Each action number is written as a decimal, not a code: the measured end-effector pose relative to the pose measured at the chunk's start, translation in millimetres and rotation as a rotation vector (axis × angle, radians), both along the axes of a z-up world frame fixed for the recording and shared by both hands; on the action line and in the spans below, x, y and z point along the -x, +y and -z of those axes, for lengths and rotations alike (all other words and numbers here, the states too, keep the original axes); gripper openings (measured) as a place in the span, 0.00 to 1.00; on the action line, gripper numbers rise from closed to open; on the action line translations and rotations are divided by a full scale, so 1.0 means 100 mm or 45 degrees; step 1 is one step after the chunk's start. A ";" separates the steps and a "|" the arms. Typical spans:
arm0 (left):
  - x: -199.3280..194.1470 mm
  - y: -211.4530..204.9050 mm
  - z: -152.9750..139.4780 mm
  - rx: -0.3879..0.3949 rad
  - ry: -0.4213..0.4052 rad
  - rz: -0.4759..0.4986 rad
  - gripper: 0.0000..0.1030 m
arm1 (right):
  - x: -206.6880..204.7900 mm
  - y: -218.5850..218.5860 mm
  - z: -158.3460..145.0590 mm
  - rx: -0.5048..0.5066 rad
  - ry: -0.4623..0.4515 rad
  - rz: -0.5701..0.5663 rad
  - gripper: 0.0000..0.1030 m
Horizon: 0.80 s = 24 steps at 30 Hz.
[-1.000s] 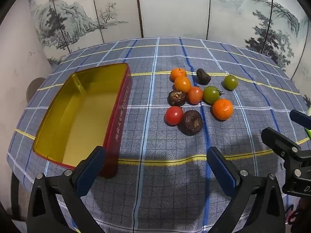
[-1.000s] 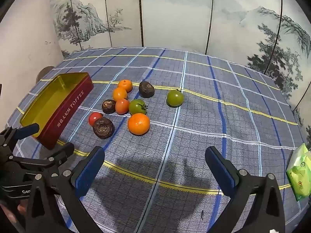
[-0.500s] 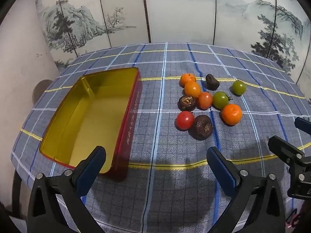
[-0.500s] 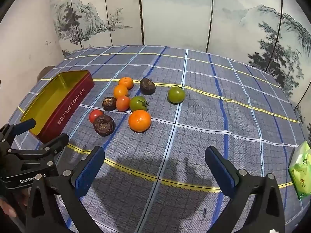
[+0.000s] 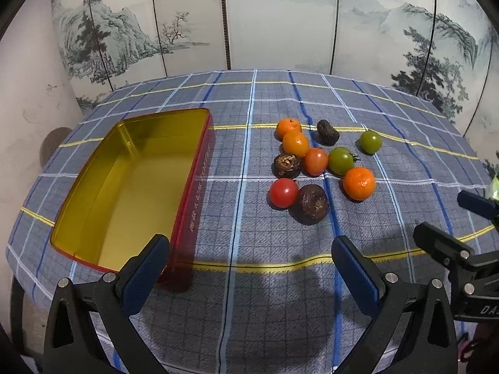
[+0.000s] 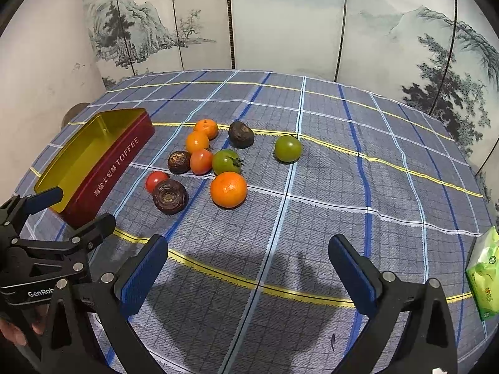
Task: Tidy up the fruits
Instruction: 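Move both grippers toward the fruit cluster beside the gold tin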
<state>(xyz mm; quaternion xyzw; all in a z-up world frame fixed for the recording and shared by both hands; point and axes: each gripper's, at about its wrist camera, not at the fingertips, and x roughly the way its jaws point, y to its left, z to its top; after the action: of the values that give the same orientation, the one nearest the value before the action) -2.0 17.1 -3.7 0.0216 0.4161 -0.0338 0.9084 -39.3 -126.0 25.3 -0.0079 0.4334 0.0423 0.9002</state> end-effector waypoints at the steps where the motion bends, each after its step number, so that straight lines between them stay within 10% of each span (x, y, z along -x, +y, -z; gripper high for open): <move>1: 0.00 0.01 0.00 0.005 -0.001 -0.012 0.99 | 0.00 0.00 0.01 -0.003 0.002 -0.003 0.99; 24: -0.08 0.00 -0.03 -0.055 0.014 -0.028 0.99 | -0.07 0.10 0.14 -0.008 0.046 -0.041 0.93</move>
<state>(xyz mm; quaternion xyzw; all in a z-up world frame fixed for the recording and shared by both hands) 6.2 17.6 -1.1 0.0364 0.4221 -0.0148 0.9057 -32.4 -115.7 11.5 -0.0114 0.4493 0.0583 0.8914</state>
